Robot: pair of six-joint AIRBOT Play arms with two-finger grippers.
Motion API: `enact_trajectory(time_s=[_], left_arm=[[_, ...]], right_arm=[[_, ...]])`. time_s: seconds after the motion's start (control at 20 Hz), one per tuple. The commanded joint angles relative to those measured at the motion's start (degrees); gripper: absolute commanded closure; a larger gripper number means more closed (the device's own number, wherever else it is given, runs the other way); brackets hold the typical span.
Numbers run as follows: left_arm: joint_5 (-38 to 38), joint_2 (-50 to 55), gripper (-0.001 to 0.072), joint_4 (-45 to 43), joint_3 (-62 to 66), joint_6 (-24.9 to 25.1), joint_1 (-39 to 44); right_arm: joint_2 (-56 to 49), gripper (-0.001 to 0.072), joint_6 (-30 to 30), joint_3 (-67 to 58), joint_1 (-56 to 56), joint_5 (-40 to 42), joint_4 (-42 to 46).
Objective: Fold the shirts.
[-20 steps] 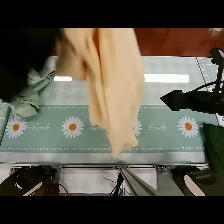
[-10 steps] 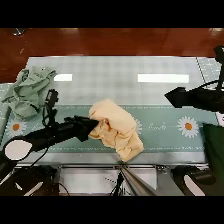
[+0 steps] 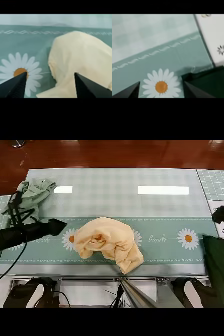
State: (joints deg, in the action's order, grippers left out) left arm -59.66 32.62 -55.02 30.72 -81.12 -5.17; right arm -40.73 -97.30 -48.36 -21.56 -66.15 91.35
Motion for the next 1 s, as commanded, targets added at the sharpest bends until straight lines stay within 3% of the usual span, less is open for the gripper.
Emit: enact_trajectory(time_s=[0.0,0.05,0.15,0.3,0.4,0.65,0.8,0.85,0.9,0.95], left_arm=[[-8.76,5.70,0.0008,15.54,-6.14,6.12,-15.54],[-14.03,9.60,0.0008,24.70,-8.83,14.69,-18.23],[-24.00,16.96,0.0008,35.12,-10.99,26.05,-21.09],[-27.34,24.74,0.0008,34.69,-10.99,28.63,-18.86],[-25.94,27.58,0.0007,34.64,-10.99,33.20,-14.71],[-9.81,29.86,0.0008,34.60,-10.95,34.18,-0.55],[-5.38,30.38,0.0011,34.53,-9.73,34.16,4.28],[-4.72,30.42,0.0127,34.53,-9.07,34.18,4.92],[-4.22,30.42,0.0494,34.51,-8.41,34.18,4.96],[-3.85,30.42,0.0671,34.53,-7.72,34.49,4.94]], right_arm=[[-0.04,0.0085,9.09,10.14,-10.80,-0.15,-24.26],[-0.07,0.0085,15.43,13.66,-10.10,-0.52,-35.21],[-0.07,0.0085,20.24,17.55,-6.97,-1.79,-43.47],[-0.04,0.0085,19.47,18.86,-0.96,-2.84,-39.12],[-0.04,0.0085,17.88,18.86,2.38,-2.91,-36.57],[-0.07,0.0085,14.40,18.86,7.87,-2.99,-32.37],[-0.07,0.0085,13.07,19.21,10.54,-4.74,-30.53],[-0.07,0.0085,12.81,20.11,11.93,-5.40,-30.58],[-0.07,0.0085,12.04,21.38,13.40,-6.16,-30.64],[-0.07,0.0085,11.39,22.91,15.06,-6.88,-31.50]])
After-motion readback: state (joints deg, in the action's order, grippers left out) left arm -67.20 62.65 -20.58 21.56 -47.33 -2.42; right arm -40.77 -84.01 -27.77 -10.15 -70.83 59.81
